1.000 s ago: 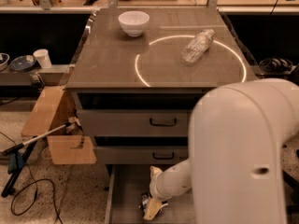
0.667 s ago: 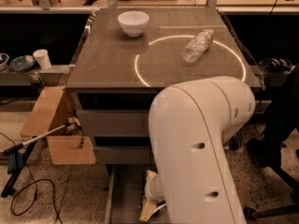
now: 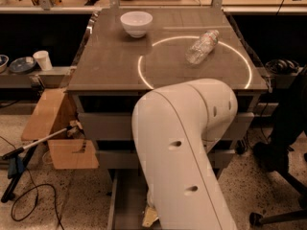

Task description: Pick blue chip bag from bottom drawer and place on counter

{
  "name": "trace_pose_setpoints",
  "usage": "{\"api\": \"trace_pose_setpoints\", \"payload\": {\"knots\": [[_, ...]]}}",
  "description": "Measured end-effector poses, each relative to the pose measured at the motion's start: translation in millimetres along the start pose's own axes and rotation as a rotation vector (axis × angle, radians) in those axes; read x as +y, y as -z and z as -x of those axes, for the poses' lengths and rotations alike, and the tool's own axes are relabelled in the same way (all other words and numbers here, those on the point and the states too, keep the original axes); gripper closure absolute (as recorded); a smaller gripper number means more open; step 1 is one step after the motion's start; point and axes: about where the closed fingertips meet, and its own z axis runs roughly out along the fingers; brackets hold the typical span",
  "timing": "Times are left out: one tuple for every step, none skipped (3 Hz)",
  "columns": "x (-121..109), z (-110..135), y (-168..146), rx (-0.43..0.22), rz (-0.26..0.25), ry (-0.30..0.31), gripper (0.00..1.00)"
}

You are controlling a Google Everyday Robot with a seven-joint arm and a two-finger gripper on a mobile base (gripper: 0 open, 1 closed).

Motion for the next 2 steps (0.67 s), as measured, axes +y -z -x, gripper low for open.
{"api": "trace_pose_setpoints", "payload": {"knots": [[-10.5,-14.1,-55.8,0.009,0.028,-0.062,0.00],[-10.5,-14.1,-55.8,0.009,0.028,-0.062,0.00]]}}
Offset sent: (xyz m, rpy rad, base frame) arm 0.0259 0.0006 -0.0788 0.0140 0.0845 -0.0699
